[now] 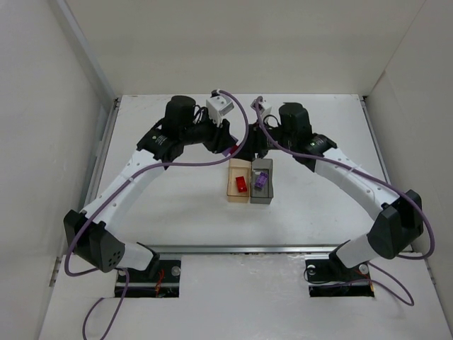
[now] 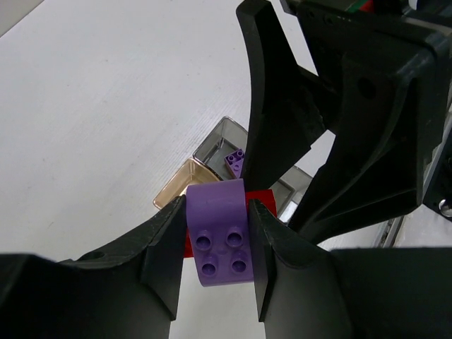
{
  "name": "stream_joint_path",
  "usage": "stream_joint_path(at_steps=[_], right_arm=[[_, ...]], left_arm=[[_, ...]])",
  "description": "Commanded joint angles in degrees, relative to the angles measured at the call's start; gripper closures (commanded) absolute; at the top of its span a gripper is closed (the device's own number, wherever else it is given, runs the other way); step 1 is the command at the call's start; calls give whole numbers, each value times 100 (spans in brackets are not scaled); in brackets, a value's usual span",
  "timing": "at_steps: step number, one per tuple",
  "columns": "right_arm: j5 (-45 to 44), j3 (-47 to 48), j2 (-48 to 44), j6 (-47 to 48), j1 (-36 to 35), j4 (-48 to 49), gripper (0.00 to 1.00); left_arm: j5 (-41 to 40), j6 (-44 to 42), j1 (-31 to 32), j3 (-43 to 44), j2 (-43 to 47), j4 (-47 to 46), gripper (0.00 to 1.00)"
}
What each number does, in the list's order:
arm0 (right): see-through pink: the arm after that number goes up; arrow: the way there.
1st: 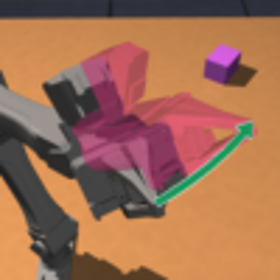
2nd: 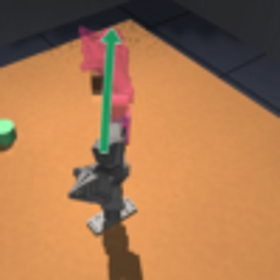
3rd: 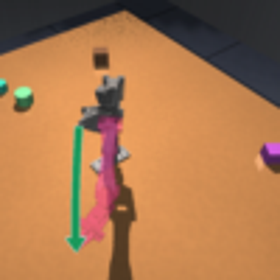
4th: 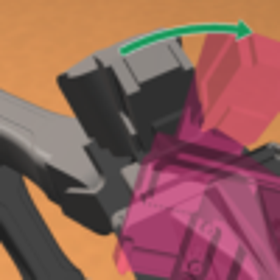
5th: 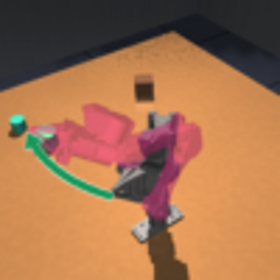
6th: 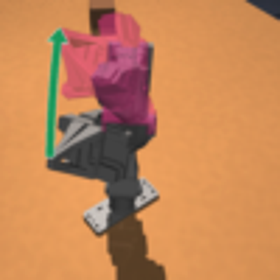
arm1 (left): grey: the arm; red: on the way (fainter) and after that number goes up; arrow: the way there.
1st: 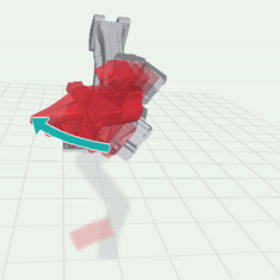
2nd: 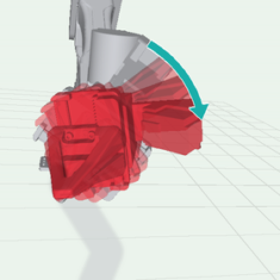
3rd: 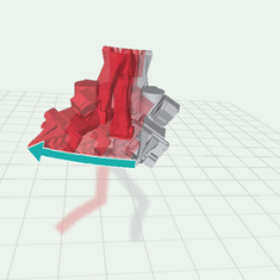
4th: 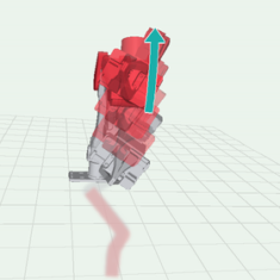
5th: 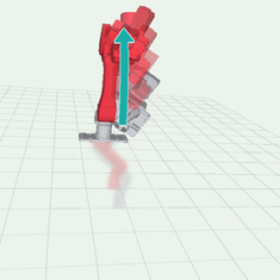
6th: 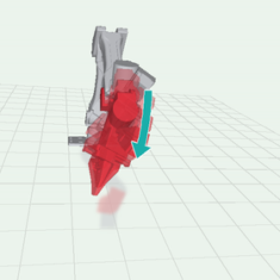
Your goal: Sort the legos into containers by color
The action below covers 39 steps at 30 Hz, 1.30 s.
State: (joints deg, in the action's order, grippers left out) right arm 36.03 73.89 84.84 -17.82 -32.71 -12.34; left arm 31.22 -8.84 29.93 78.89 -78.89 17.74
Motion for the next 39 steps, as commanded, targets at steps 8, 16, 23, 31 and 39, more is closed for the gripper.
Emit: stream_joint_path(at_steps=[8, 16, 23, 31, 39], right_arm=[[255, 381, 77, -107, -43, 408, 58], [54, 434, 191, -292, -43, 408, 100], [-1140, -383, 358, -687, 300, 31, 100], [-1722, -577, 823, -635, 239, -199, 100], [-1890, -121, 1412, -573, 124, -734, 91]], left_arm=[[77, 76, 48, -32, 225, -332, 100], [77, 128, 48, -93, 286, -368, 100], [-687, 128, -23, -146, 515, -315, 100], [-740, 128, -75, -322, 515, -420, 100], [-740, 128, -128, -436, 568, -420, 100]])
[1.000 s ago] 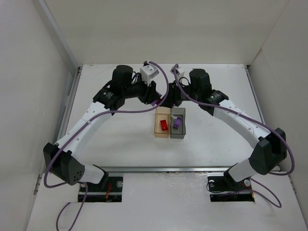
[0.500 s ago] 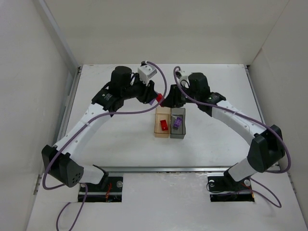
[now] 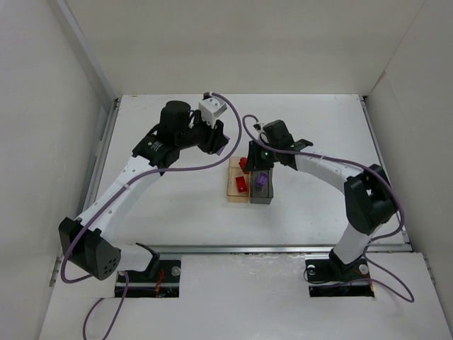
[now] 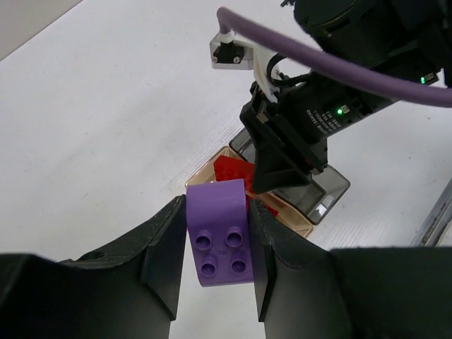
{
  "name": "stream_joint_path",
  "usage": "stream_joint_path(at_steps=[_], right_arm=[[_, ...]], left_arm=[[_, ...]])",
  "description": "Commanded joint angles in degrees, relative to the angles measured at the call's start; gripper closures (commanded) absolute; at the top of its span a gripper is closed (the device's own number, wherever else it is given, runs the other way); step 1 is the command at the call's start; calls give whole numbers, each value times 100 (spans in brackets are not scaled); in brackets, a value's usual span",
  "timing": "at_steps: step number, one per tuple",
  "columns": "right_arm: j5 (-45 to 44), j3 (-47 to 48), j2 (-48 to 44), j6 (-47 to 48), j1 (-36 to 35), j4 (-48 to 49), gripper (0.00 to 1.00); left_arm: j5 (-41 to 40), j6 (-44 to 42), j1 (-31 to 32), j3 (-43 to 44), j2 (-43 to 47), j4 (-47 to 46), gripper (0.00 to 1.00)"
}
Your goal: Sort the legos into containers by color
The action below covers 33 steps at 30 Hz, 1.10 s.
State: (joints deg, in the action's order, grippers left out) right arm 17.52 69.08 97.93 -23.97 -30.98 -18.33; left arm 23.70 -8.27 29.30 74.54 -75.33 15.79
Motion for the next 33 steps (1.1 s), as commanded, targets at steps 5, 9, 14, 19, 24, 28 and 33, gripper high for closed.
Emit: stream_joint_path(at_steps=[5, 9, 14, 19, 24, 28, 33], right_arm=[[146, 589, 227, 261, -215, -355, 50], [208, 651, 156, 314, -215, -417, 40], [122, 914, -439, 314, 197, -689, 39], [-748, 564, -1240, -160, 1172, -944, 36], [-1725, 106, -1750, -100, 1665, -1208, 36], [-2007, -315, -2207, -47, 1666, -1314, 33], [-2139, -501, -2515, 6, 1666, -1367, 32]], left_arm=[[-41, 19, -65, -53, 212, -278, 100], [20, 19, -65, -54, 97, -331, 100], [143, 19, -12, 7, -166, -454, 100], [362, -34, 426, 8, -779, -849, 100], [617, -87, 1059, 341, -1843, -1236, 100], [794, -95, 1219, 465, -2512, -1429, 100], [794, -219, 1368, 403, -2873, -1553, 70]])
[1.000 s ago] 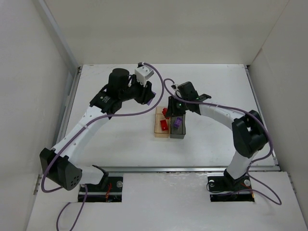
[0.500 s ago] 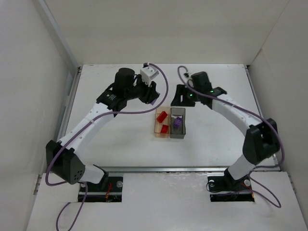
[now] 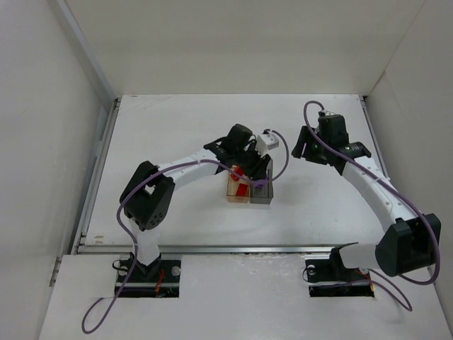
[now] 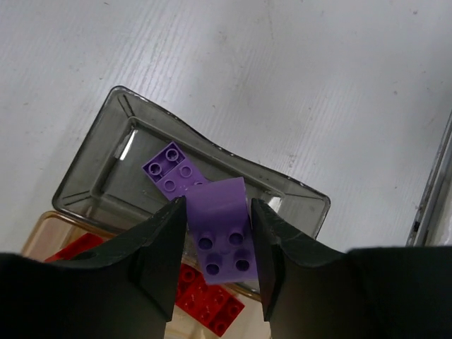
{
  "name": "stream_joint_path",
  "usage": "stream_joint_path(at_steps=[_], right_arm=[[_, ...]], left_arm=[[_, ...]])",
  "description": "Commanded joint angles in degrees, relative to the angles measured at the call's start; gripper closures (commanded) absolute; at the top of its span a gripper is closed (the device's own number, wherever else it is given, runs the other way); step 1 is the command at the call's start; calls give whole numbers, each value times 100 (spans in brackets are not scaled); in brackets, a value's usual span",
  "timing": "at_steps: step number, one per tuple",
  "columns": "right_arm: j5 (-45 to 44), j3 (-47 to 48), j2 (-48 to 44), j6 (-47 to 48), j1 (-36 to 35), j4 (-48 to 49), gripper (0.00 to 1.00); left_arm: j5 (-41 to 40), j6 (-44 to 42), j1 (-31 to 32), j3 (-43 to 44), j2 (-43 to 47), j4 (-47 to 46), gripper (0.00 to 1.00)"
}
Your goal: Sort the legos into containers by color
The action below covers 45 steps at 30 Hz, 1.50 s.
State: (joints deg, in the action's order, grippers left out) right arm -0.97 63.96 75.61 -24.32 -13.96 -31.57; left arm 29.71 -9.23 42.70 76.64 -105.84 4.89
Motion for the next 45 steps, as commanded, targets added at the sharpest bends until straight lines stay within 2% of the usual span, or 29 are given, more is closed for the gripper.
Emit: stream_joint_path(at_steps=[1, 4, 5, 6, 8, 10, 11, 13, 14, 16, 17, 18, 21, 22, 26, 30, 39, 45], right_arm=[[-342, 11, -284, 93, -37, -103, 31], [-342, -42, -390, 146, -37, -156, 30], [-342, -42, -442, 146, -37, -156, 28], [-403, -42, -442, 146, -37, -156, 28], [-456, -42, -494, 146, -37, -156, 21], [-614, 10, -495, 146, -37, -156, 10], [-676, 11, -495, 199, 15, -156, 0], [-624, 80, -312, 277, 217, -156, 0], [-545, 159, -215, 278, 357, -208, 0], [-597, 378, 153, 278, 761, -270, 0], [-667, 484, 295, 330, 885, -270, 0], [-798, 746, 574, 331, 1121, -384, 0], [-913, 1178, 945, 331, 1421, -455, 0], [-1035, 1319, 1042, 331, 1483, -516, 0], [-1291, 1908, 1254, 331, 1545, -640, 0], [-1212, 1919, 992, 331, 1545, -167, 0], [-1151, 1663, 630, 384, 1545, 222, 0], [-1221, 1663, 516, 436, 1545, 274, 0]], left_arm=[[193, -122, 80, 254, 91, -410, 61], [263, -122, 81, 395, 37, -409, 45], [263, -122, 81, 448, 37, -409, 36], [263, -122, 81, 448, 37, -409, 31], [263, -122, 134, 632, 37, -279, 24], [-121, -70, 134, 755, 142, -94, 19], [-298, 0, 81, 756, 221, -6, 19], [-693, 306, -234, 756, 423, 56, 18], [-1217, 735, -383, 643, 668, 109, 18], [-1852, 1115, -945, 423, 889, 310, 16], [-2534, 1256, -1139, 422, 968, 424, 15], [-2854, 1423, -1532, 283, 1108, 634, 13], [-3846, 1564, -2185, 115, 1355, 803, 13], [-4016, 1626, -2630, 1, 1408, 873, 13], [-4315, 1574, -3546, -438, 1803, 795, 13], [-4448, 1381, -4136, -1097, 2400, 672, 13], [-4264, 1328, -4270, -1863, 3060, 408, 13], [-4009, 1389, -4331, -1863, 3061, 408, 12]])
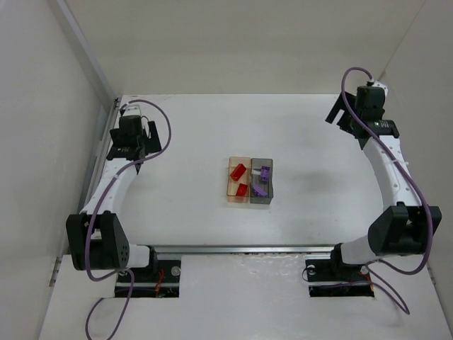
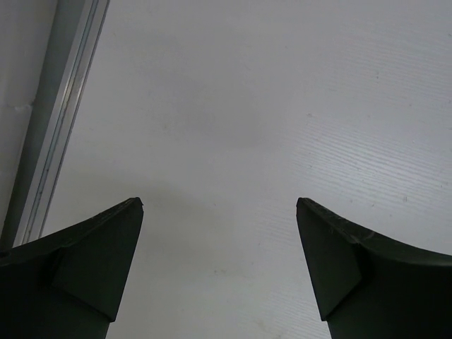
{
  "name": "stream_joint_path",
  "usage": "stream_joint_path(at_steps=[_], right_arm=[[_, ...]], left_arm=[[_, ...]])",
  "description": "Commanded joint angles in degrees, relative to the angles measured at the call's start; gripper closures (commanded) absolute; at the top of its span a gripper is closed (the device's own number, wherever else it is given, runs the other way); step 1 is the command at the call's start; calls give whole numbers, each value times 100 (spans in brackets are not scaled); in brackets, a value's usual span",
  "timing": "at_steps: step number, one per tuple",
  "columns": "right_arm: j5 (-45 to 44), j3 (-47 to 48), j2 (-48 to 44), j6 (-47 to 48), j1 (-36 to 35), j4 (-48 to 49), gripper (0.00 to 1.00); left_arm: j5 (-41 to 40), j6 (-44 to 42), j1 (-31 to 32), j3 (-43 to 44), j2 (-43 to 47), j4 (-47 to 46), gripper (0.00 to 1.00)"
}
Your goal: Sort the legos into containers by color
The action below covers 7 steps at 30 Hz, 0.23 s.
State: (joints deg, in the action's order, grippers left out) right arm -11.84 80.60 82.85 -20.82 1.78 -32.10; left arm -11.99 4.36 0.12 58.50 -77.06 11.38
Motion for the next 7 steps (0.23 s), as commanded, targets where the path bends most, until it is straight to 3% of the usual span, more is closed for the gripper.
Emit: stream_joint_path(at_steps=[1, 7], right_arm=[[-135, -52, -208, 139, -29, 327, 0], [50, -395, -681, 403, -29, 826, 0]], left_arm=[[162, 30, -74, -49, 182, -241, 12], [355, 30, -74, 56, 182, -241, 12]])
